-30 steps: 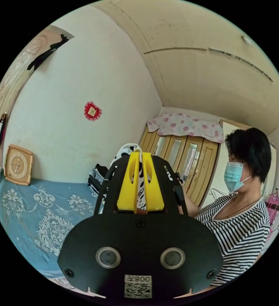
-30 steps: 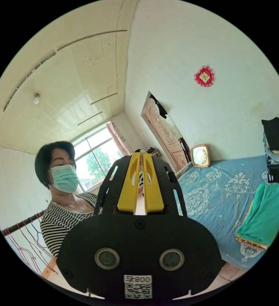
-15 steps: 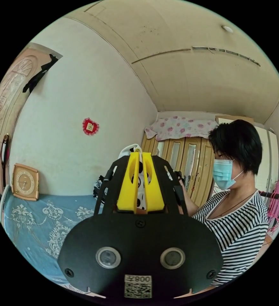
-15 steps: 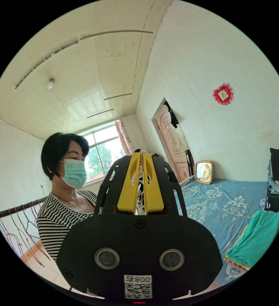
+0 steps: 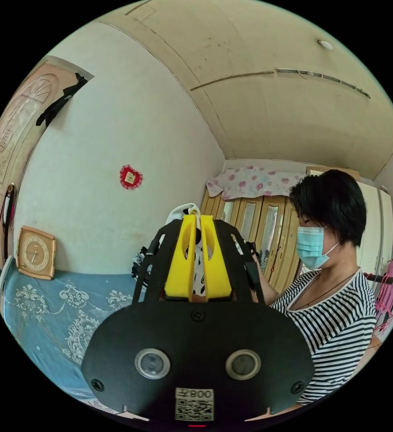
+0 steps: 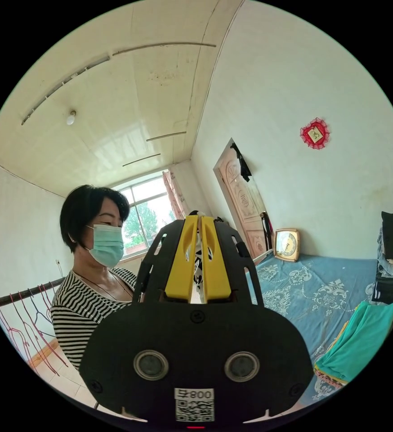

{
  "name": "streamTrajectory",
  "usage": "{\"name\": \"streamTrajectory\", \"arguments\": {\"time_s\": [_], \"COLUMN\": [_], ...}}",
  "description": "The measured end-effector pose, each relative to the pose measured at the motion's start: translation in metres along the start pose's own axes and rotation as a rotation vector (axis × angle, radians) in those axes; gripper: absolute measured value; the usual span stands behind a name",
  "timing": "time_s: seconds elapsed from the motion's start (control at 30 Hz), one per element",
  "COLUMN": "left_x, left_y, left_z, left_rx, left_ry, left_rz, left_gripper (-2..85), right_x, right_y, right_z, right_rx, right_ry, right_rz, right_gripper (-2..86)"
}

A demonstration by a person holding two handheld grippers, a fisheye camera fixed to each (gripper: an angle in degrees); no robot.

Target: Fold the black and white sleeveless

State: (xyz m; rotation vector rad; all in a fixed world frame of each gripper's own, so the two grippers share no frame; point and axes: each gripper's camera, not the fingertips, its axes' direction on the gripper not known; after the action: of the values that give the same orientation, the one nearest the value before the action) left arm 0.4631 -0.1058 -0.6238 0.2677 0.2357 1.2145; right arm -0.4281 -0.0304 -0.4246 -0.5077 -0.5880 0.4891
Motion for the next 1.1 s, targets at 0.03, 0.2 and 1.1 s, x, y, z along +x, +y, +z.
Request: {"name": "streamTrajectory", "arguments": {"time_s": [0.03,0.2,1.1], "left_x": [0.006,0.029,-0.232], "left_y": [-0.001,-0.002,0.114], "left_z": [-0.003,-0.019,-0.047], "left_rx": [-0.001,-0.003,-0.127], "left_ry": [-0.003,-0.013,-0.259], "left_rz": [0.006,0.036,-0.252], "left_gripper": [1.6,1.7,1.8], "right_x": [0.003,0.015,0.381], "right_y": [0.004,0.018,0.098], "right_z": [0.002,0.013,0.227], "right_rx": [0.004,0.014,-0.184], "right_ry": [-0.003,-0.007,0.186], "right_rz": [-0.003,-0.020,0.216], "right_gripper": [0.7,0.7,0.7]}}
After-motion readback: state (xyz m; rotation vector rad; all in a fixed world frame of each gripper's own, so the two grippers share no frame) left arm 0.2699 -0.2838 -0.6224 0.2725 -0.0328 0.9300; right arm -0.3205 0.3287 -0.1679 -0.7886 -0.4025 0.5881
